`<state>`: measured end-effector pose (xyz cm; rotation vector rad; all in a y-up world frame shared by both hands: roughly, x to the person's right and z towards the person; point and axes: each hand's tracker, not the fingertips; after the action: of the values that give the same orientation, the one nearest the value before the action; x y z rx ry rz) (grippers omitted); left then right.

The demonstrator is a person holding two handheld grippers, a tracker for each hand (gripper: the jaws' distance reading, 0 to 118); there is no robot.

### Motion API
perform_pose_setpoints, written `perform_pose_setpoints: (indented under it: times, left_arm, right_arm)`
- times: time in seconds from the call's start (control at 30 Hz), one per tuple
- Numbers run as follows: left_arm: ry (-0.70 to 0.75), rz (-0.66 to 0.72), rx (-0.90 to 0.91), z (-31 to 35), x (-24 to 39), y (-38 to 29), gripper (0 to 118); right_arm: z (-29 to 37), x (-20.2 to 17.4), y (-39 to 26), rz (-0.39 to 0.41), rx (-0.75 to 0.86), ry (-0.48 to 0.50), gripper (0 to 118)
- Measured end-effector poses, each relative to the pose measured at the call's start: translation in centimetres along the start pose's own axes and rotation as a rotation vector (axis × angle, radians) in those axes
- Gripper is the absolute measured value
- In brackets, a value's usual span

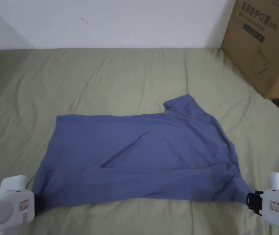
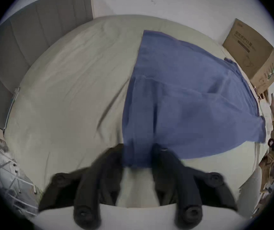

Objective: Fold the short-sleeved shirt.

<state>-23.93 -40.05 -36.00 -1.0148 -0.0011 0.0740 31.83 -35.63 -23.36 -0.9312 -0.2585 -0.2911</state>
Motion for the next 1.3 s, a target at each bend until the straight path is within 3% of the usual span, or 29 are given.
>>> perform_pose_setpoints:
  times: [0.03, 0.1, 0.13, 0.17, 0.2, 0.3, 0.33, 0.37, 0.4, 0.43, 0.47, 0.5, 0.57, 0.67, 0.8, 0.9, 1.0, 1.03, 1.07, 1.13, 1.17, 1.2, 1.23, 1.3]
  left_arm:
    - [0.004, -0.006, 0.015, 0.1, -0.1, 0.4, 7]
    - [-0.051, 0.034, -0.02, -0.4, 1.0, 0.2, 7]
    - [-0.001, -0.021, -0.04, 0.0, 1.4, 0.3, 7]
    - [0.004, -0.029, -0.041, 0.1, 1.6, 0.3, 7]
    - [0.006, -0.031, -0.044, 0.1, 1.7, 0.3, 7]
    - [-0.01, -0.003, -0.045, -0.2, 0.7, 0.8, 7]
    - [-0.022, 0.015, -0.05, -0.2, 0.4, 0.8, 7]
    - [-0.018, 0.026, -0.04, -0.2, 0.0, 0.9, 7]
    - [-0.028, 0.036, -0.041, 0.3, 0.2, 1.0, 7]
    - [-0.028, 0.031, -0.042, 0.6, 0.2, 1.0, 7]
    - [-0.03, 0.025, -0.035, 0.9, 0.3, 1.1, 7]
    - [-0.046, 0.022, -0.037, 1.2, 0.4, 1.3, 7]
    - [-0.034, 0.0, -0.035, 2.1, 0.6, 2.0, 7]
    - [-0.062, -0.008, 0.002, 4.2, 0.4, 2.7, 6]
    - [-0.08, -0.013, 0.026, 6.4, 0.1, 2.0, 6]
    - [-0.056, -0.054, -0.005, 5.9, -0.1, -0.6, 6]
    - [-0.091, -0.007, -0.114, 4.0, -0.7, -4.4, 6]
    - [-0.082, -0.014, -0.128, 3.7, -0.5, -5.3, 6]
    - [-0.016, -0.07, -0.113, 3.3, -0.7, -6.0, 7]
    - [-0.03, -0.037, -0.09, 3.4, -0.9, -6.4, 8]
    - [-0.024, -0.022, -0.071, 3.8, -1.0, -6.1, 8]
    - [-0.021, -0.011, -0.061, 4.0, -1.1, -5.7, 15]
    - [-0.018, 0.003, -0.097, 4.0, -1.4, -5.0, 41]
    - [-0.013, 0.013, -0.059, 4.9, -1.8, -4.2, 87]
  right_arm:
    - [0.1, 0.1, 0.3, -0.046, 0.022, 0.0, 19]
    - [-0.3, 0.3, 1.3, -0.089, 0.052, 0.026, 77]
    - [-0.9, 0.3, 1.8, -0.083, 0.035, 0.021, 89]
    - [-1.8, 0.3, 2.3, -0.072, 0.022, 0.012, 89]
    - [-2.5, 0.4, 2.6, -0.065, 0.051, 0.004, 111]
    - [-6.9, 0.8, 2.6, -0.092, -0.078, -0.049, 110]
    - [-8.7, 1.6, 2.2, -0.095, -0.116, -0.046, 97]
    - [-9.8, 1.2, 1.6, -0.064, -0.188, -0.085, 71]
    - [-8.9, 0.2, 1.2, -0.016, -0.087, -0.143, 54]
    - [-7.8, -0.8, 1.5, 0.043, -0.054, -0.149, 47]
    - [-7.4, -1.6, 1.7, 0.094, -0.058, -0.116, 25]
    - [-6.9, -2.3, 2.0, 0.103, -0.042, -0.077, 11]
    - [-6.6, -2.5, 3.2, 0.119, -0.037, -0.135, 11]
    - [-4.2, -1.3, 5.2, 0.05, 0.007, -0.067, 11]
    - [-0.7, 0.7, 6.1, 0.088, 0.012, -0.031, 11]
    - [0.2, 1.3, 4.3, 0.145, -0.032, -0.052, 11]
    - [-1.8, 2.2, 0.3, 0.127, -0.129, -0.079, 11]
    - [-2.4, 2.4, -0.9, 0.13, -0.138, -0.074, 14]
    - [-3.2, 2.6, -2.1, 0.124, -0.159, -0.074, 24]
    - [-3.8, 2.6, -3.5, 0.118, -0.183, -0.106, 44]
    - [-3.5, 2.5, -3.6, 0.129, -0.154, -0.139, 44]
    - [-3.2, 2.5, -3.3, 0.127, -0.142, -0.155, 61]
    - [-2.7, 2.6, -2.6, 0.117, -0.151, -0.156, 78]
    - [-0.9, 2.4, -1.1, 0.102, -0.097, -0.118, 86]
